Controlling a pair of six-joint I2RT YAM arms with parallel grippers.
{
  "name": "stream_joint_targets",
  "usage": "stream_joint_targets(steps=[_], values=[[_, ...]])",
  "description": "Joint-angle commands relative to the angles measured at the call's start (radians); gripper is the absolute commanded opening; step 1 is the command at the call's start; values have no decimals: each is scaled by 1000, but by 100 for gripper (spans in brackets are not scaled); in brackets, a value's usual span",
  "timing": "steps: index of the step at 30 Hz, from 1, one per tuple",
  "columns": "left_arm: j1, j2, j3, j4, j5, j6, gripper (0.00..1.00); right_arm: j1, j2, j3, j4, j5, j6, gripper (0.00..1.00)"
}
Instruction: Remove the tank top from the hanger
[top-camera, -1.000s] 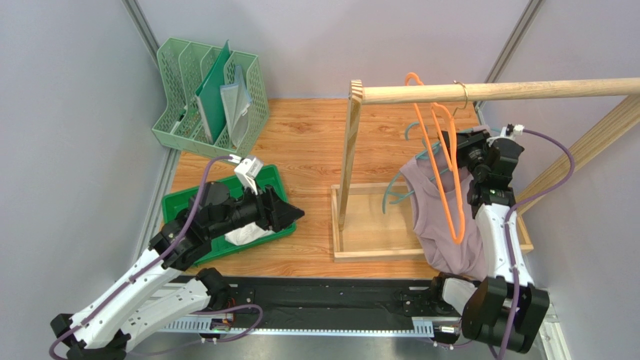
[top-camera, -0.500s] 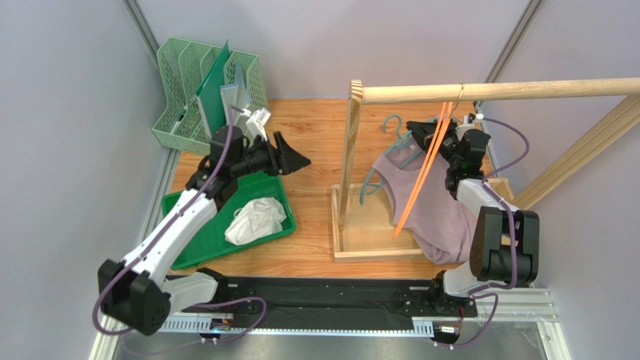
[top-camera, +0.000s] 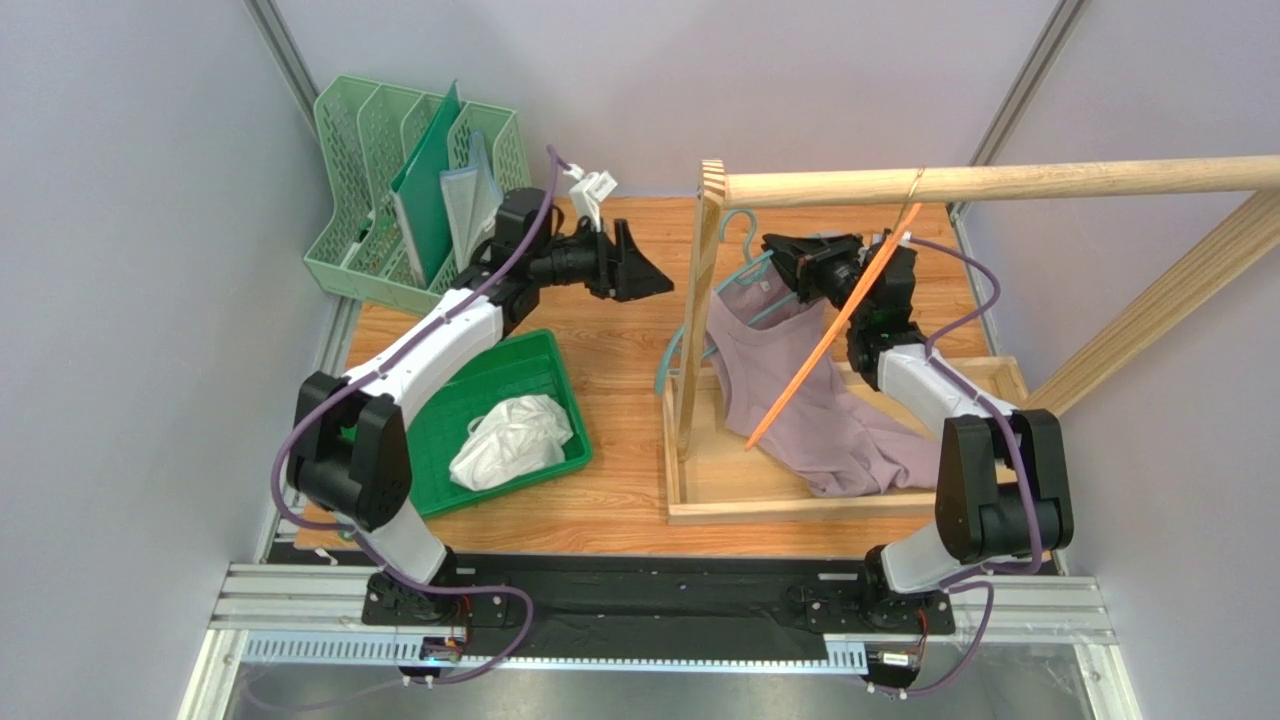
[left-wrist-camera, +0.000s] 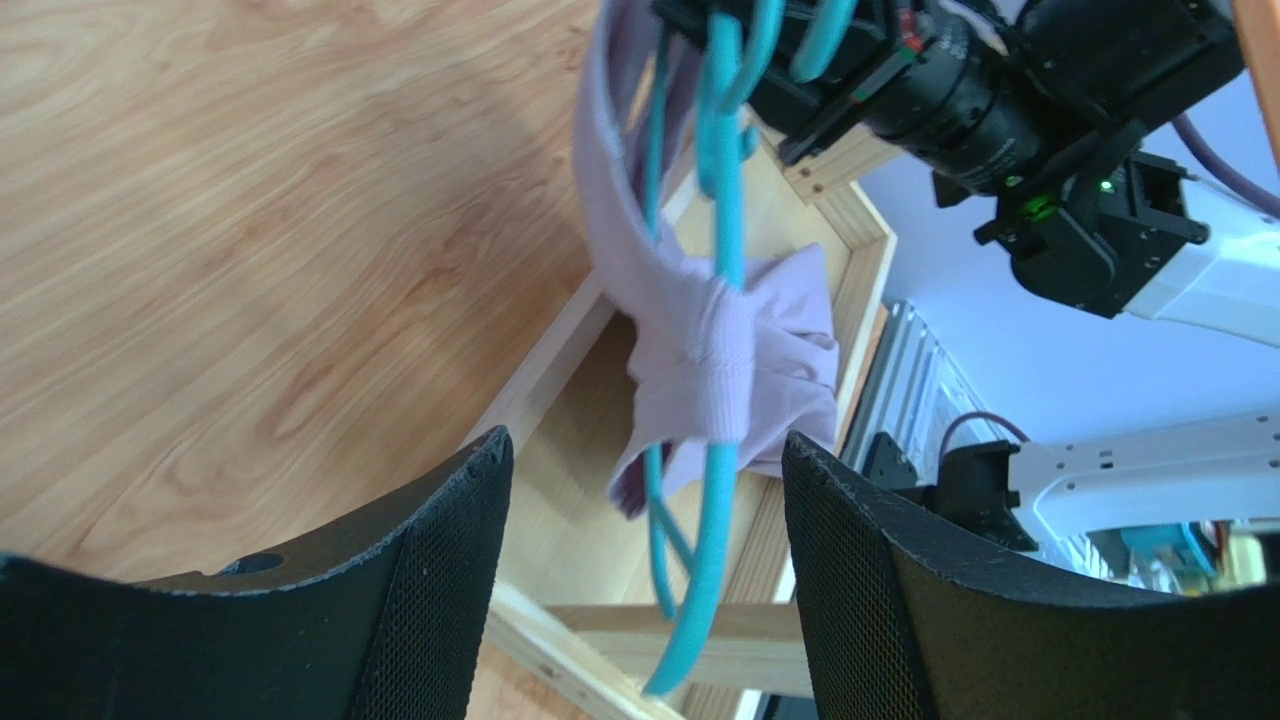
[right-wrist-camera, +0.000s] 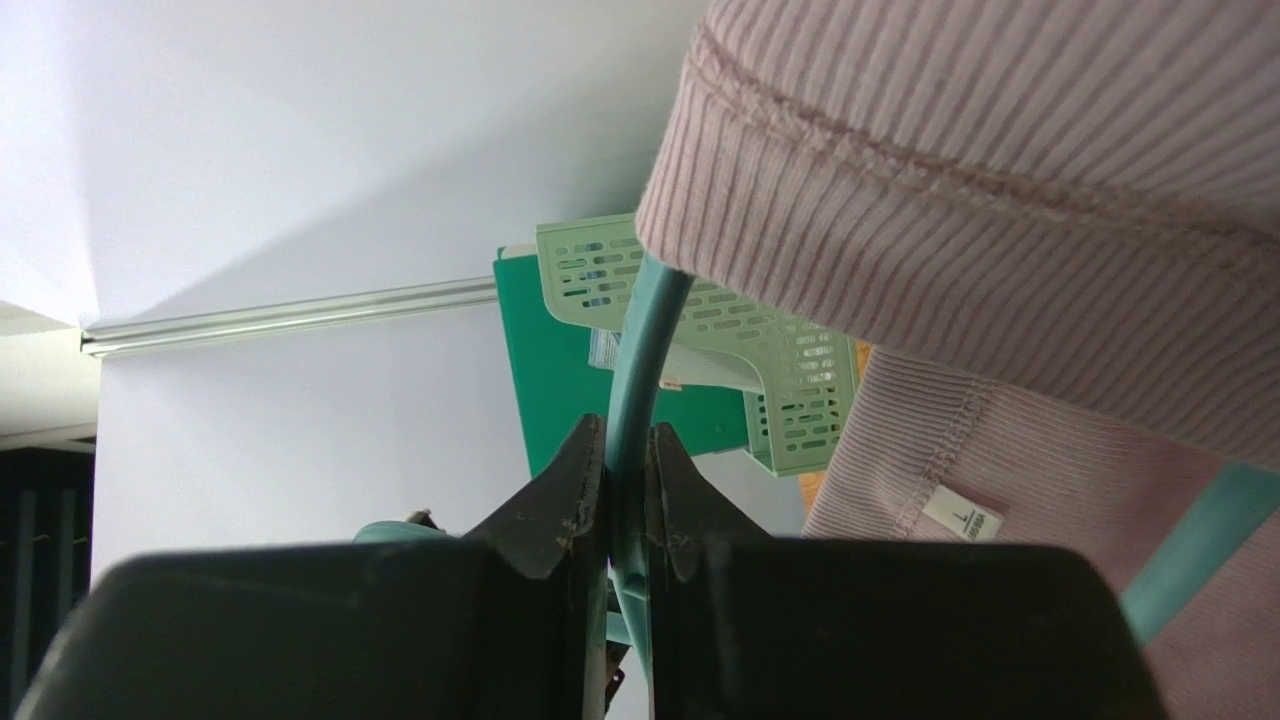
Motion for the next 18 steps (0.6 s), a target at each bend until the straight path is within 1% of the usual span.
stream_joint_targets(steps=[1,4,8,12,15,17,18], values=[[-71,63,134,6,59,139,72,35,-4,49,14,87,79,0],[-87,105,153,6,76,124,71,55,-14,51,-6,99,72,0],[-103,141,133,101,116,70,70,75,-28,49,-30,119,64,0],[-130,180,182,33,101,102,68,118,-36,31,-14,140,84,0],[-134,191,196,-25,54,128,63,125,-56,8,0,147,98,0],[-134,191,191,-56,45,141,56,127,-79,-5,2,150,102,0],[-134,189,188,-60,41,142,49,127,-90,-21,8,153,107,0]])
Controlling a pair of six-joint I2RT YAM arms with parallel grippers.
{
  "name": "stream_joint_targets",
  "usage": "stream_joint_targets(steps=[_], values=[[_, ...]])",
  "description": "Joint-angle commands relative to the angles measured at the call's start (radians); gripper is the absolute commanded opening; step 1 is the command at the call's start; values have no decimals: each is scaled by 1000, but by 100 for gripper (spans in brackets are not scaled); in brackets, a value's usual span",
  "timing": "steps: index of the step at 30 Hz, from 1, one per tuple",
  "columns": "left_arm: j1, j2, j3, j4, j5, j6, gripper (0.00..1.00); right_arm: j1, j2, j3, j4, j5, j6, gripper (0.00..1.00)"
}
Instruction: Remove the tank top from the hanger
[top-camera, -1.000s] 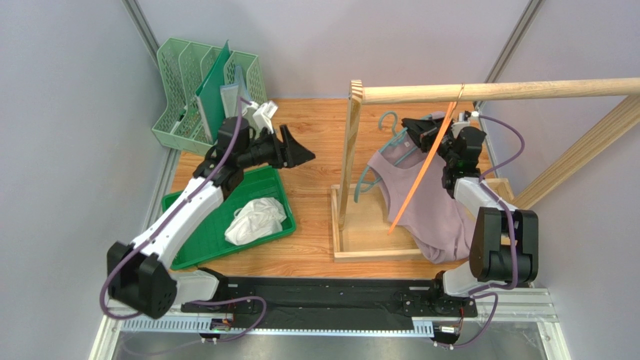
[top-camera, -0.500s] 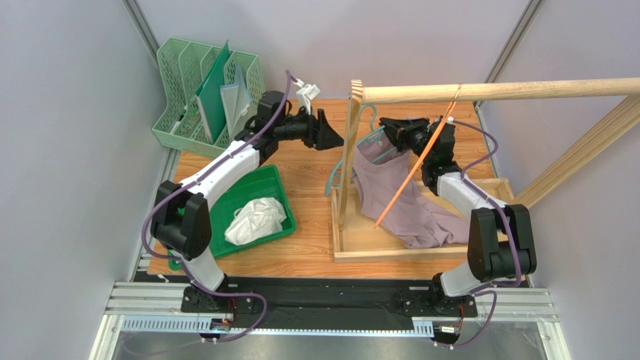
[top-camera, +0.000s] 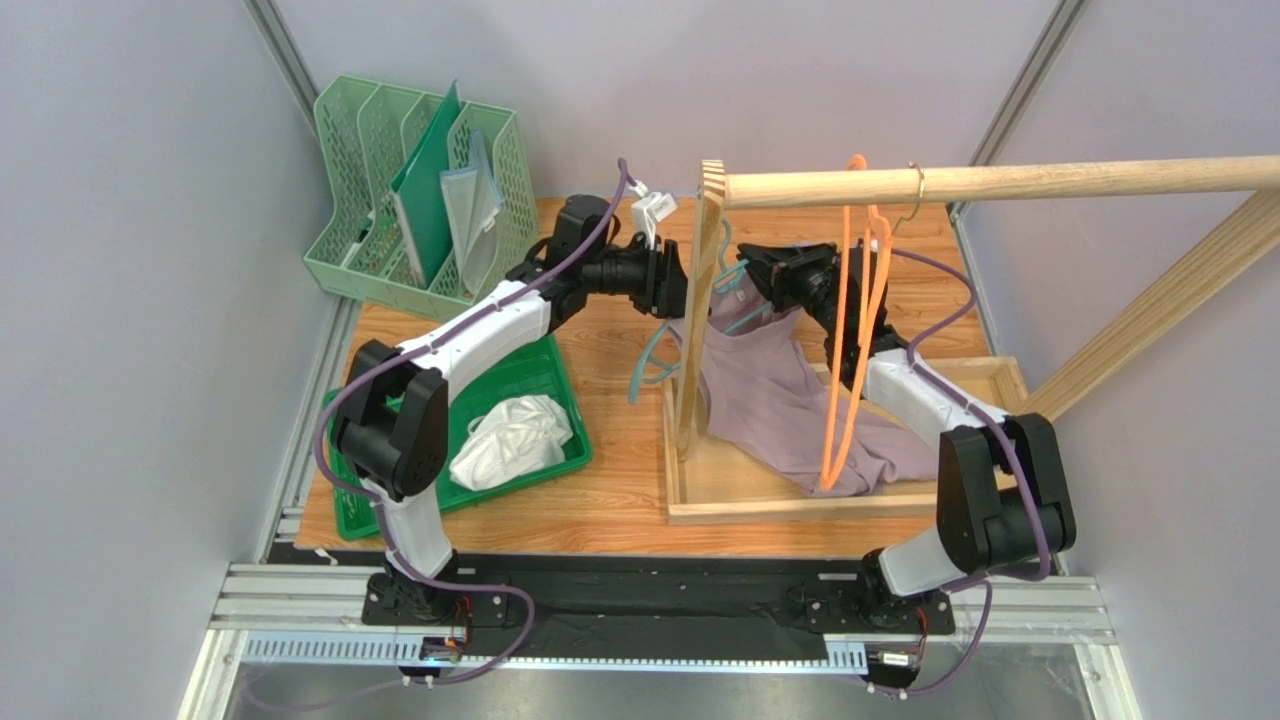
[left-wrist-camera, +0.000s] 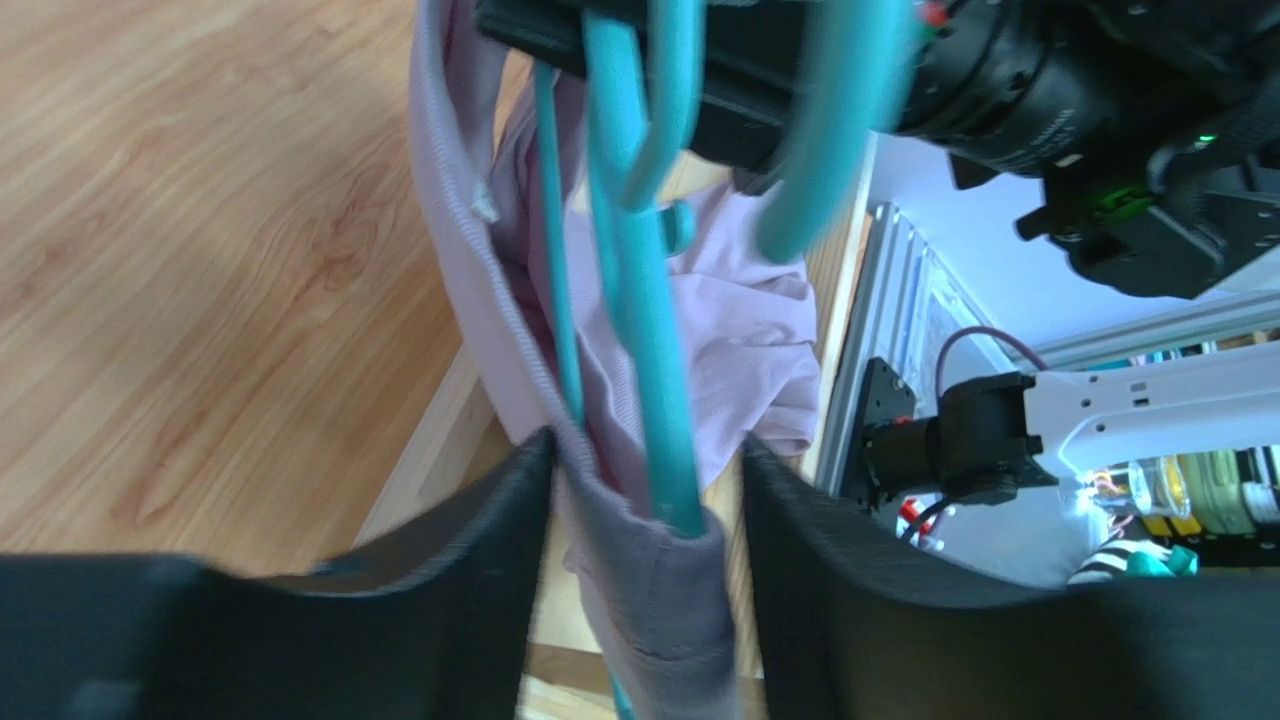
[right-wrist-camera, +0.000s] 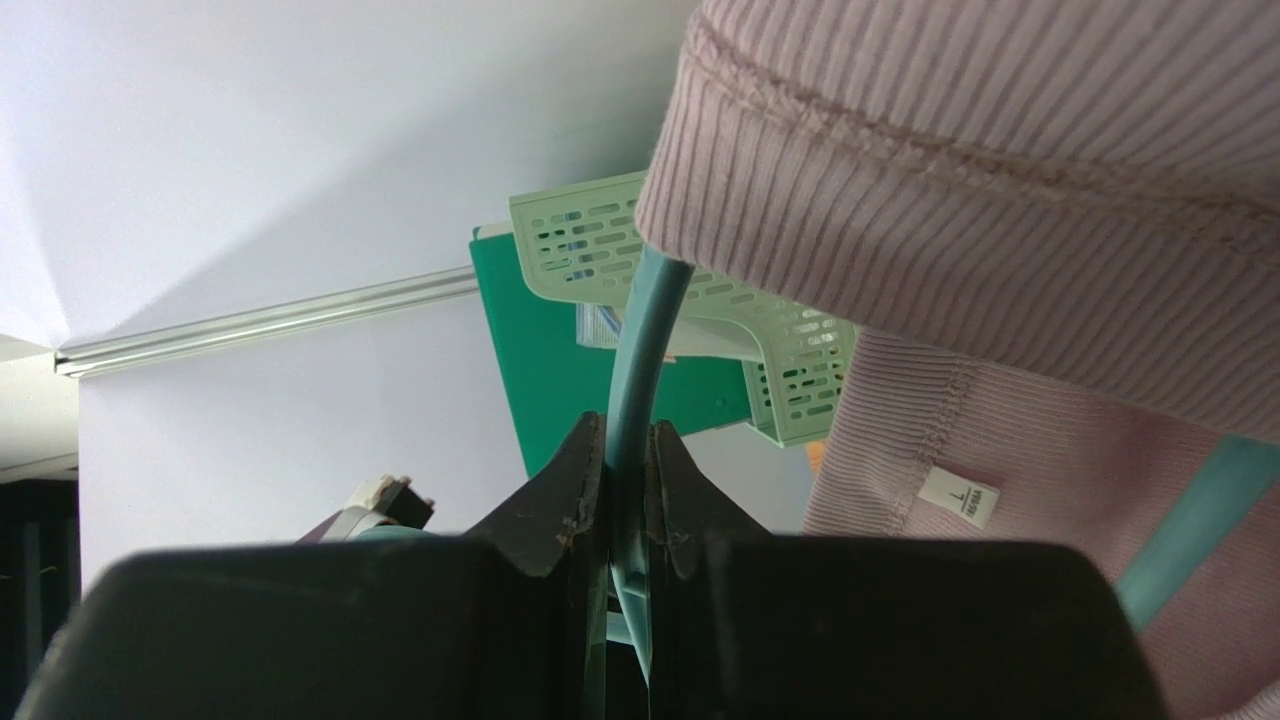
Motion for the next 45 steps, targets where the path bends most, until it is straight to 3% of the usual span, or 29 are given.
stream_joint_targets(steps=[1,3,4,5,7,8,11,17,23,26,31,37,39,45], values=[[-6,-4,38,-45,-21,58,37,4,-86,-28,77,36,50,0],[-6,-7,37,-48,-17,49,26,4,-105,-38,75,24,46,0],[-6,-14,32,-50,-15,46,15,2,-109,-43,71,17,41,0],[-6,-15,32,-53,-29,45,12,-4,-121,-49,68,7,34,0],[-4,-12,58,-115,-53,77,5,-11,-138,-71,31,-31,-6,9],[-4,-9,75,-146,-79,89,4,-22,-158,-77,9,-46,-32,23],[2,20,135,-249,-99,114,0,-33,-233,-115,-109,-89,-179,44],[13,32,137,-251,-57,107,0,-39,-423,-267,-342,-43,-500,67],[19,40,137,-258,12,57,0,-44,-554,-417,-321,-14,-738,70],[19,37,112,-228,72,22,0,-39,-568,-512,-41,-71,-840,70],[19,37,89,-191,117,-50,0,-8,-623,-624,205,-54,-1012,73],[4,69,112,-212,140,-100,0,30,-565,-574,411,-80,-1285,75],[-4,80,126,-243,147,-100,0,32,-499,-559,515,-74,-1322,75],[-21,92,134,-271,155,-100,0,30,-411,-482,551,-77,-1356,71]])
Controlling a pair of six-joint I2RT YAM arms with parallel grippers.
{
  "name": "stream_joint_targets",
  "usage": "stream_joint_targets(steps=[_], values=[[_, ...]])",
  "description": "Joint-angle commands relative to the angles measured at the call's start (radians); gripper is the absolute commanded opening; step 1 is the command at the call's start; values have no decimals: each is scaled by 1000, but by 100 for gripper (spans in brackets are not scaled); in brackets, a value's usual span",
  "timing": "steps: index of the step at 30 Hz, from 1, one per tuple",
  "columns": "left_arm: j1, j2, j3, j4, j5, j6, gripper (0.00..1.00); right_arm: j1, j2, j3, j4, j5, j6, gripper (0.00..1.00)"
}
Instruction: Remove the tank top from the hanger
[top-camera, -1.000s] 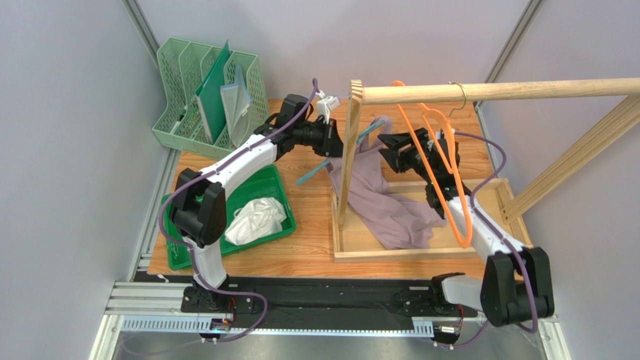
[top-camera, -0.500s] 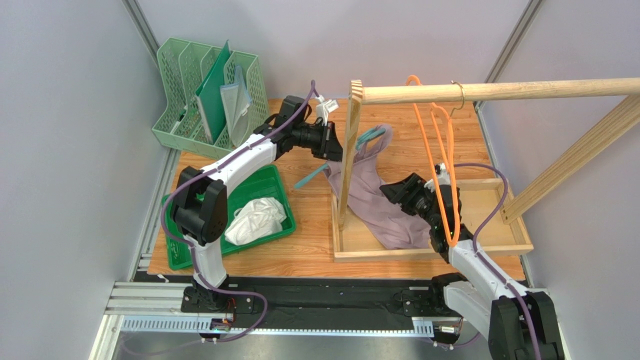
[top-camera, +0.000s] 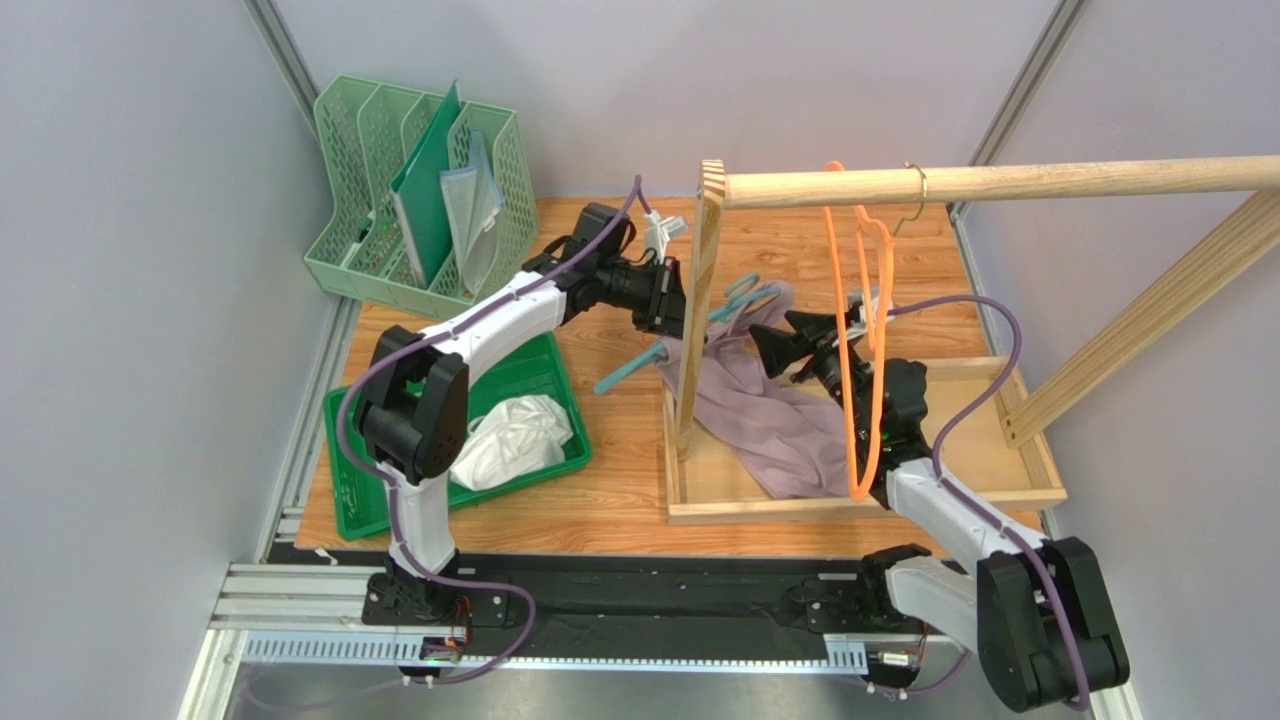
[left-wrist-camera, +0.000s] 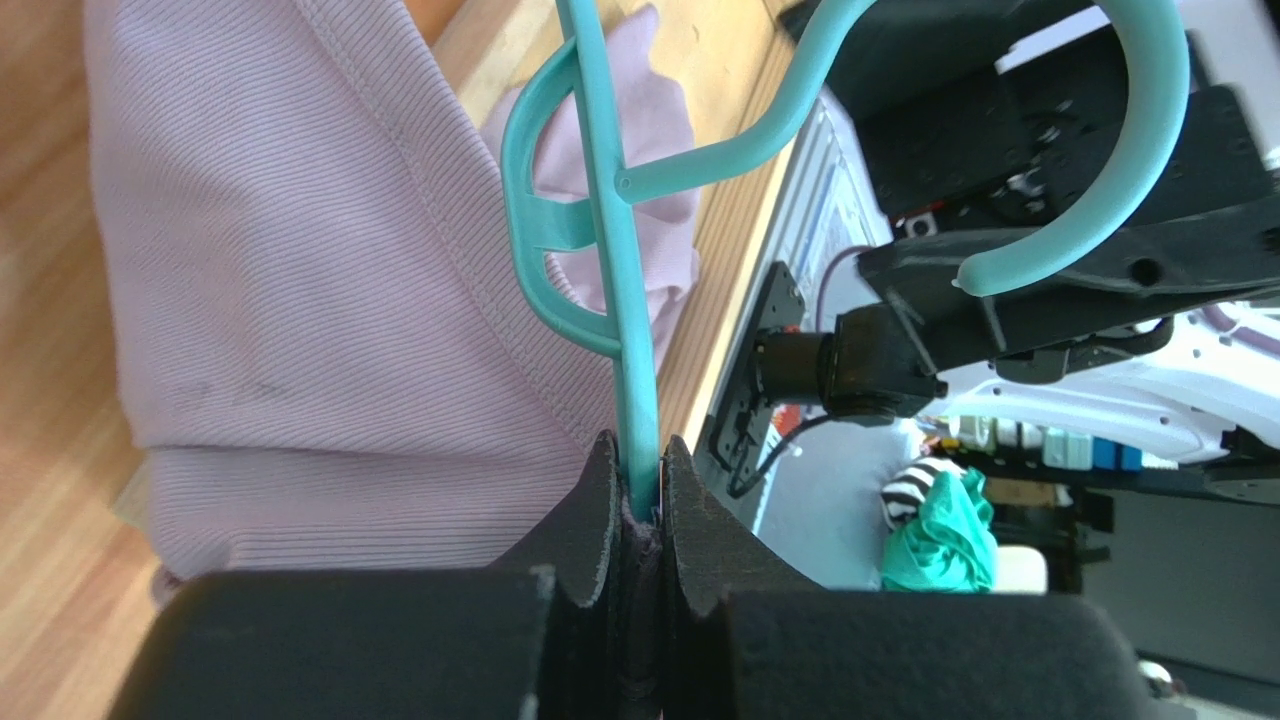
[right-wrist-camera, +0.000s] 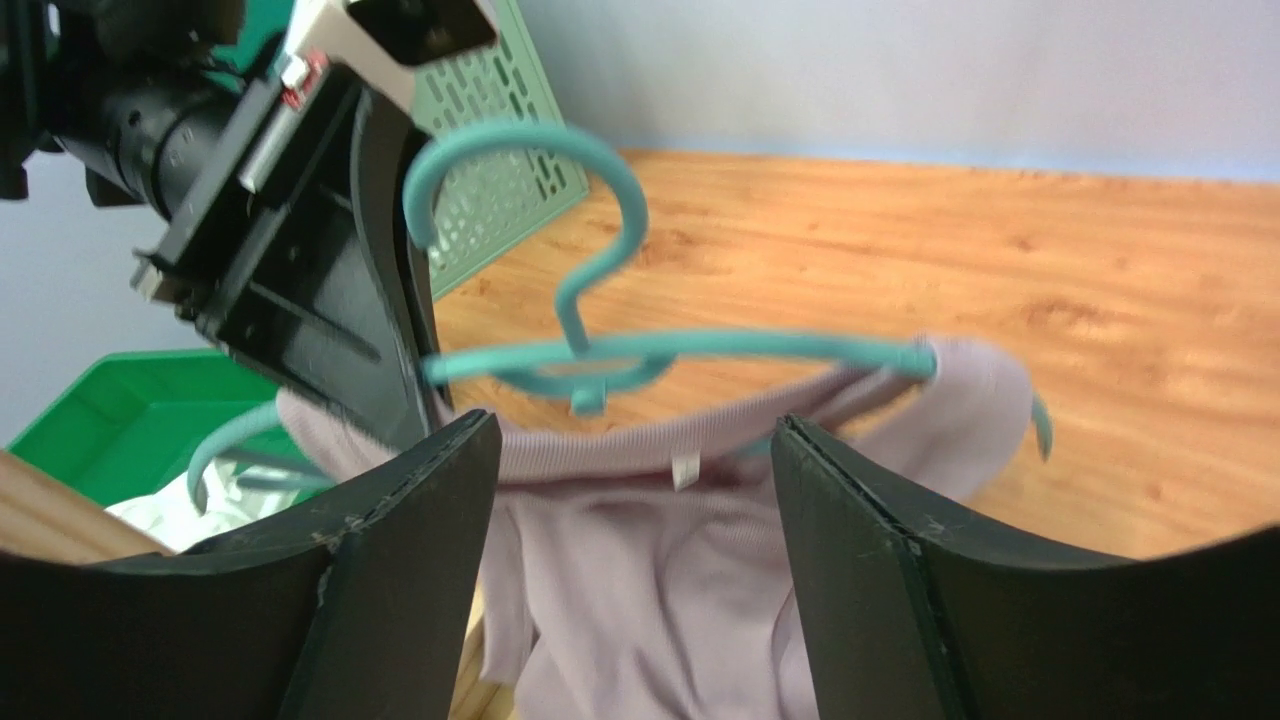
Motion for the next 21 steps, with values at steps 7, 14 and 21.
stream_joint_targets(steps=[7,14,21], values=[[-43,11,54,-10,61,-9,0,7,114,80,199,-63,-47,55],[-67,23,75,4,67,-26,0,19,152,94,234,-60,1,50],[-87,23,77,15,76,-37,0,39,221,132,230,-25,40,29]])
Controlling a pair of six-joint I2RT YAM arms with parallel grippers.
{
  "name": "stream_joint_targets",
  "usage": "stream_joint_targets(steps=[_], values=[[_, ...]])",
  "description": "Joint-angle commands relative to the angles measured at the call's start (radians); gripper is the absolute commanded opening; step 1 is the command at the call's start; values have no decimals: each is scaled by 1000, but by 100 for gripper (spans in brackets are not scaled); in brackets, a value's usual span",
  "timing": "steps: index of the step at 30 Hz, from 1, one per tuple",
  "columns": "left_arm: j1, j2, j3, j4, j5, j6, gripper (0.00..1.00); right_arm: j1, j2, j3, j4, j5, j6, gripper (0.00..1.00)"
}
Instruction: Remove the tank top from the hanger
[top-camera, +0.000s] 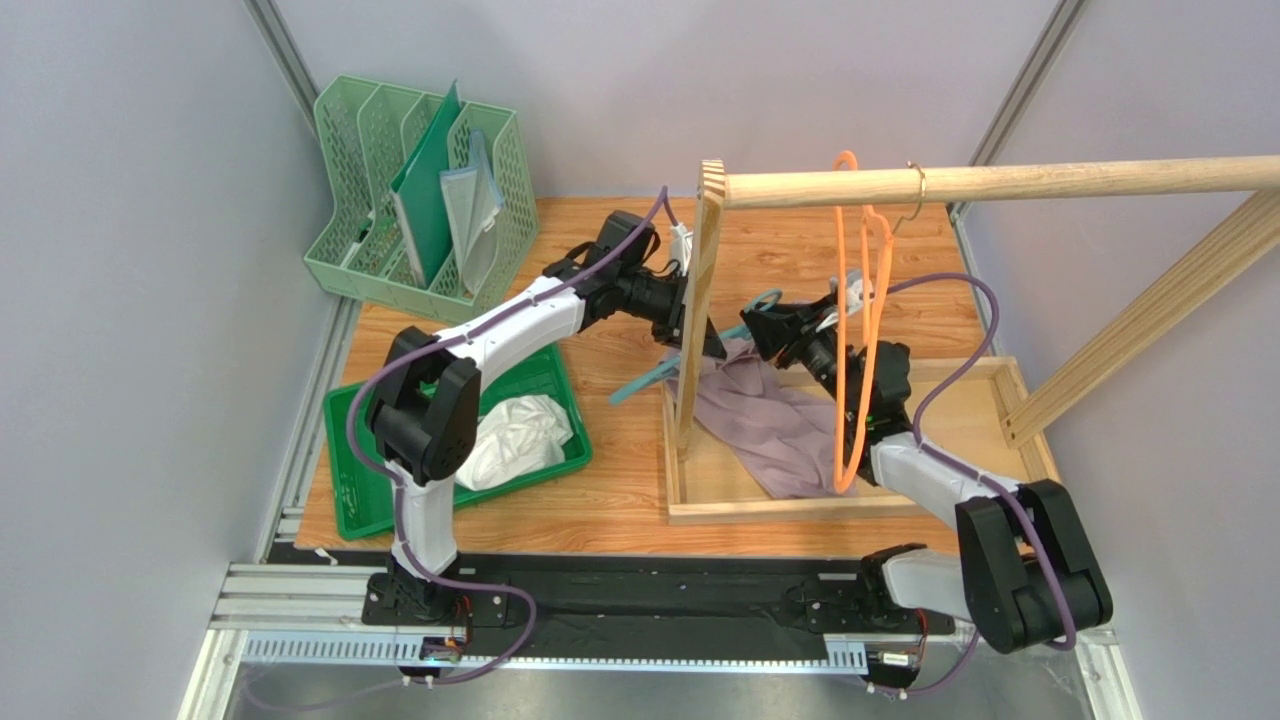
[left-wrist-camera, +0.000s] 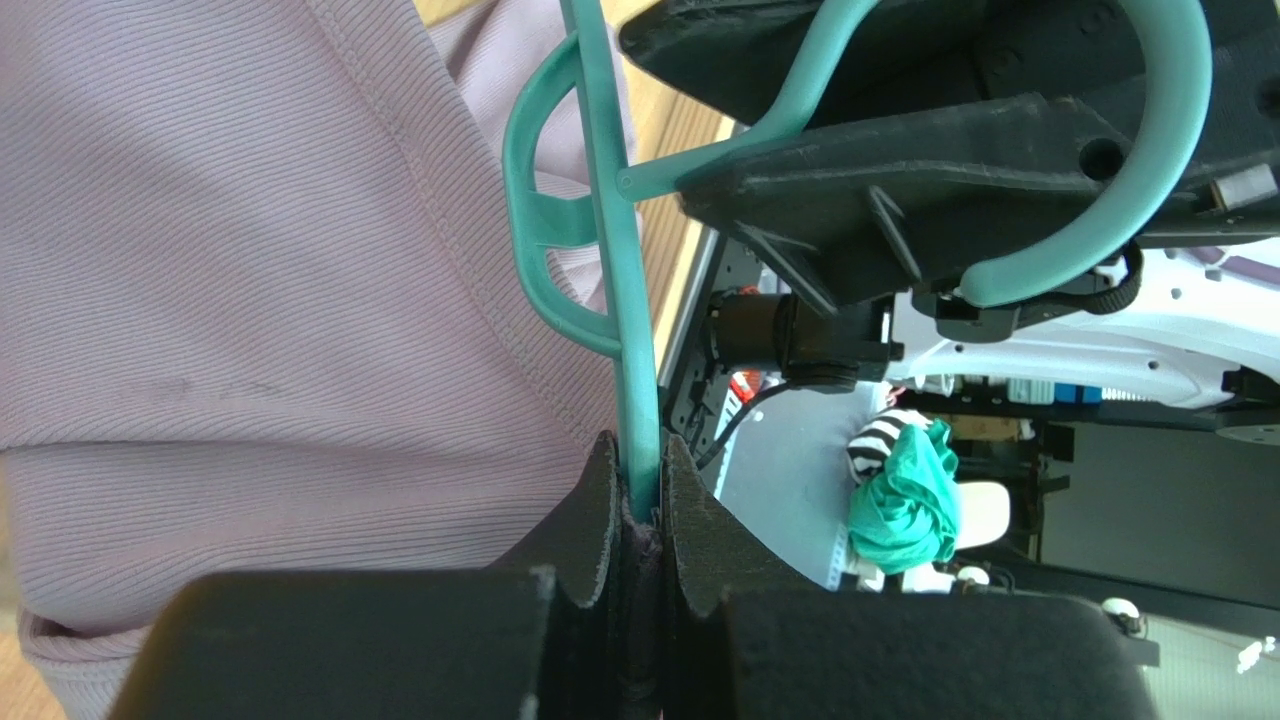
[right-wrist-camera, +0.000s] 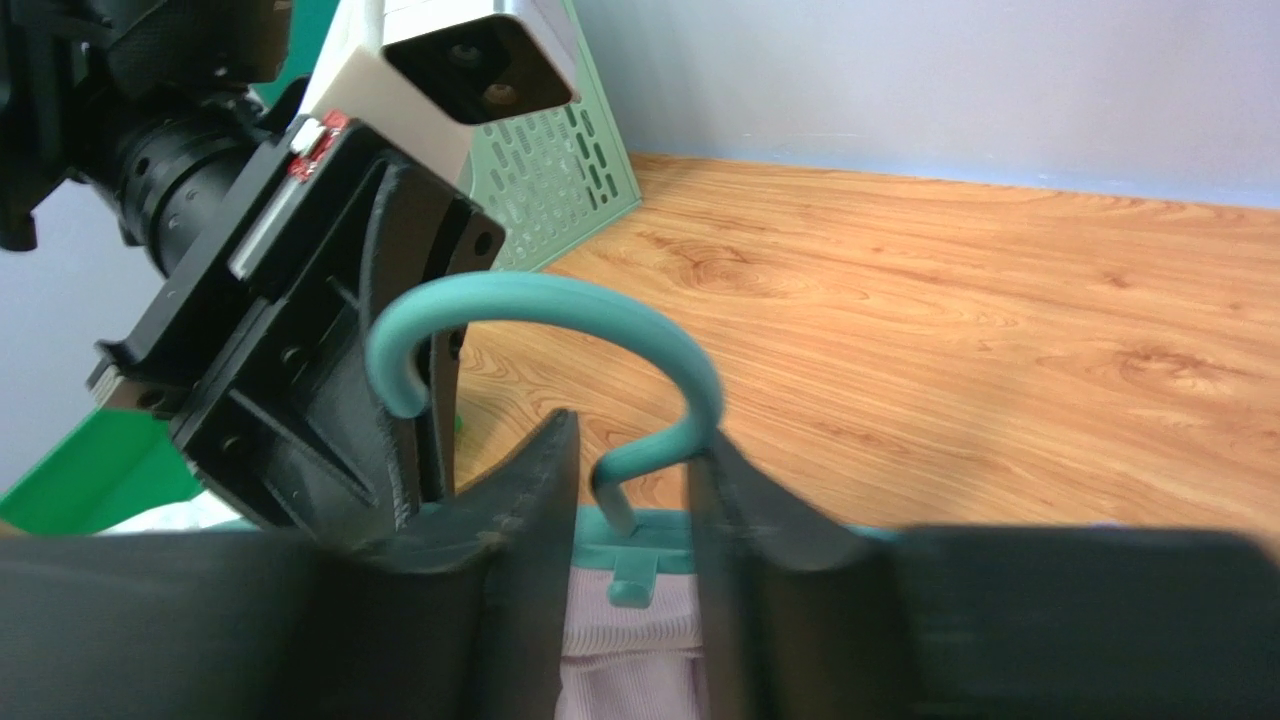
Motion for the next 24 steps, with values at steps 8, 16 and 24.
stream_joint_targets(steps=[8,16,24], values=[[-17,-34,48,10,20,19,0,21,92,39,102,93,141,0],[-17,-162,53,-146,-324,170,43,28,0,10,-76,291,169,0],[-7,-264,107,-248,-589,242,47,45,-6,132,-272,512,293,0]])
